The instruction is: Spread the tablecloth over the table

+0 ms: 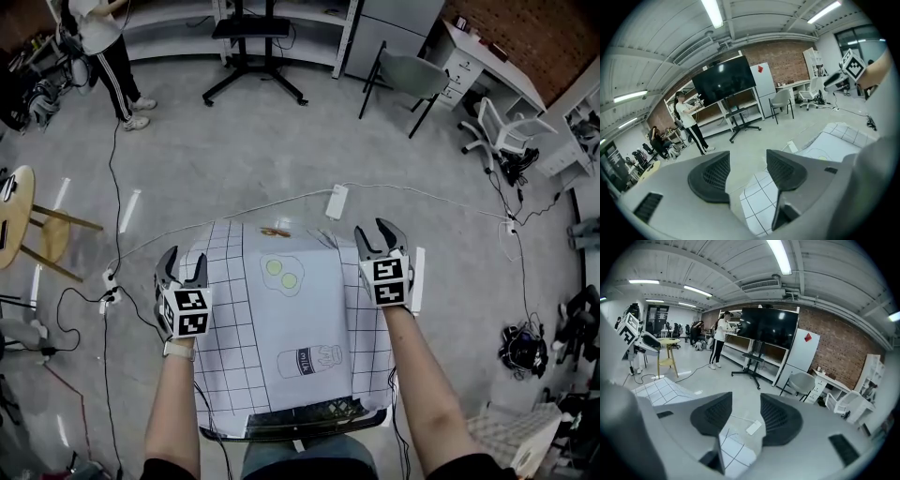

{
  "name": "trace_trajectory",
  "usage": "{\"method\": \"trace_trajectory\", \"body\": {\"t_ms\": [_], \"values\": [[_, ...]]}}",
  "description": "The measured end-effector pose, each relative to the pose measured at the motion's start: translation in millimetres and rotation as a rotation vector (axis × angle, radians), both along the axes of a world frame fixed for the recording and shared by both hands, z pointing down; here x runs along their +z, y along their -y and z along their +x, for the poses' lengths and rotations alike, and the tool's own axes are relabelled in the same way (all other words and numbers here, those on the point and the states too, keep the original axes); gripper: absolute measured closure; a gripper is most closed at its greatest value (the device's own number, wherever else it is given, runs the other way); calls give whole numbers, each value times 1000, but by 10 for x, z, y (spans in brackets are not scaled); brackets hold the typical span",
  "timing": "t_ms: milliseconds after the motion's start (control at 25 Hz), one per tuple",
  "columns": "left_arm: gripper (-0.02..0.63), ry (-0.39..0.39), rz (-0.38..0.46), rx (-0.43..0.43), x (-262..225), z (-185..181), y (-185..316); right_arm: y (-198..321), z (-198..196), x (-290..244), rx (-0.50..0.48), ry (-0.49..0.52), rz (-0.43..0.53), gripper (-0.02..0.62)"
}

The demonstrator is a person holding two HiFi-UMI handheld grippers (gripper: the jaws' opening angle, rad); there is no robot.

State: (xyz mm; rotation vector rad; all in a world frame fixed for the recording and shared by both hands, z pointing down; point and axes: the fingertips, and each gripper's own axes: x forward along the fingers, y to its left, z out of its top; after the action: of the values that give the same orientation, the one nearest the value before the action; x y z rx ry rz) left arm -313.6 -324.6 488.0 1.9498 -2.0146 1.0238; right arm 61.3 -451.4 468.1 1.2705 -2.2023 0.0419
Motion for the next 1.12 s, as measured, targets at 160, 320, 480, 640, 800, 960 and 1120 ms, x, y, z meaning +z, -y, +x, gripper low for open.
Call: {"method": "trace_trajectory", "body": {"t_ms": [160,320,480,640,800,960,1120], "values": [[364,-14,-19,-6,75,92,-283,-246,128,44,5,-3,-12,416],[364,-16,-53,8,180,231,-577,-489,227,83,2,-3,-22,411],[360,-25,-93,26,287,410,-919,-796,330,150,-10,-3,-50,403],[354,-49,-140,23,460,579,-1328,-1188,406,312,-34,-5,-102,390],[348,-46,-198,7,623,733,-1823,-1621,588,521,-46,-11,-170,372],[348,-62,-260,-44,810,809,-2395,-2099,789,784,-64,-39,-240,370],[345,-66,-334,-84,1027,899,-3023,-2627,979,1051,-69,-51,-328,357]]}}
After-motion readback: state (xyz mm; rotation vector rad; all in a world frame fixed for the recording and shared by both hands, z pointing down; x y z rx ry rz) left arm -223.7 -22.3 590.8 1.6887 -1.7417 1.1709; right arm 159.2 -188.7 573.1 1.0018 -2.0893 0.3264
